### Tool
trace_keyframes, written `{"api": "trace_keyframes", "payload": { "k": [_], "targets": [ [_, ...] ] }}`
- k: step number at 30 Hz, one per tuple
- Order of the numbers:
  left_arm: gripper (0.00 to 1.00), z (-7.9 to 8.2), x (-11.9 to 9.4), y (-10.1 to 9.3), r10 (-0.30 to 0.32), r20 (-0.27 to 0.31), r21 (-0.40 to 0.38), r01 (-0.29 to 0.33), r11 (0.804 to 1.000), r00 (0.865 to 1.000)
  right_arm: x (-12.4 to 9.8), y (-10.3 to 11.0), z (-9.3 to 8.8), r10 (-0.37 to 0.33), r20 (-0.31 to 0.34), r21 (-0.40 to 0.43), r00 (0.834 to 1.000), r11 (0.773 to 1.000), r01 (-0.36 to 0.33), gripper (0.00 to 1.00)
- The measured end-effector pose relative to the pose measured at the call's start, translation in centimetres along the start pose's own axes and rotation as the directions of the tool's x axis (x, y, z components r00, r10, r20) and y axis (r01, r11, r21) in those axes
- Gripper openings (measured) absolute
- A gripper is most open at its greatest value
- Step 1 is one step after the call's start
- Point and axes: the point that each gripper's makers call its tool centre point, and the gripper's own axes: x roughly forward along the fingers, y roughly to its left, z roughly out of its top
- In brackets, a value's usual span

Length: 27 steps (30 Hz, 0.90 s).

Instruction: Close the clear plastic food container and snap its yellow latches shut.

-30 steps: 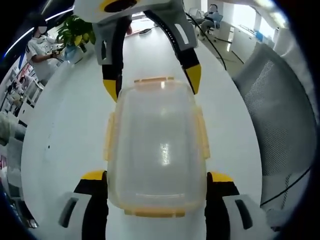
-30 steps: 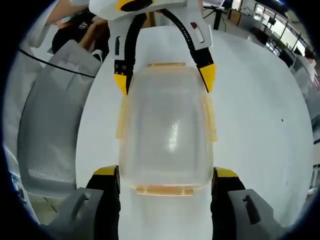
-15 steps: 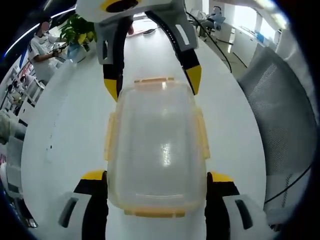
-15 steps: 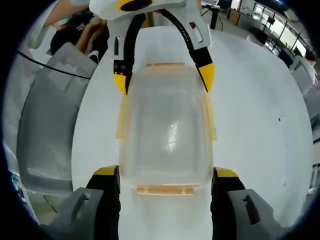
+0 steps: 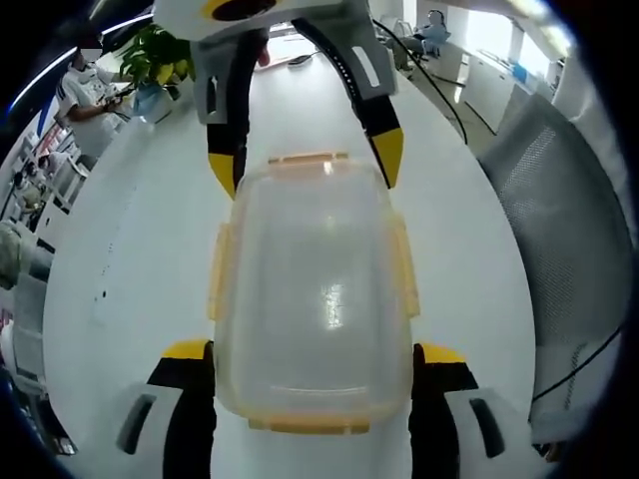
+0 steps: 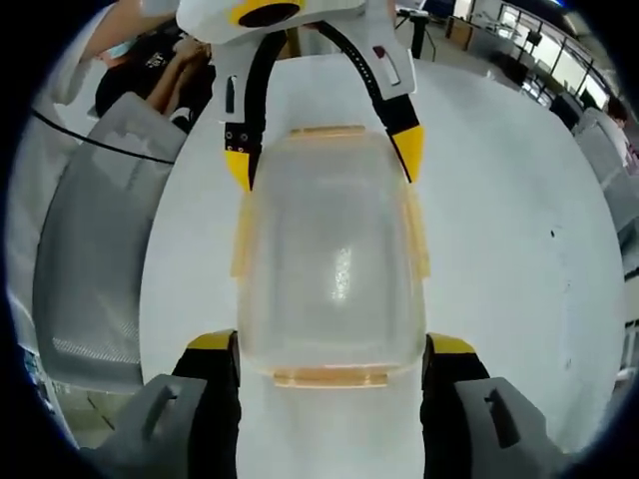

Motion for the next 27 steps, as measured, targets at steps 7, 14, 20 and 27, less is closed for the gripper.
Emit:
{"api": "trace_keyframes", "payload": {
  "k": [7, 14, 20, 27],
  "targets": [
    [0.78, -0.06, -0.02, -0.02, 0.001, 0.002, 0.000, -0.001, 1.000, 1.000, 0.04, 0.00, 0.03, -0.001, -0.003, 0.000, 1.000, 1.000, 0.001, 0.71],
    [0.78, -0.08, -0.01, -0.07, 0.001, 0.001, 0.000, -0.001, 1.000, 1.000, 0.06, 0.04, 0.04, -0.002, -0.001, 0.004, 1.000, 1.000, 0.002, 0.71],
    [0.79, -0.09, 0.01, -0.08, 0.005, -0.002, 0.004, -0.005, 1.000, 1.000, 0.05, -0.04, -0.04, -0.003, -0.003, 0.023, 1.000, 1.000, 0.003, 0.71],
    [0.80, -0.24, 0.23, -0.20, 0.023, -0.016, 0.030, -0.022, 0.999, 1.000, 0.05, -0.10, -0.19, -0.008, -0.007, 0.048, 1.000, 0.999, 0.008, 0.71]
  ]
}}
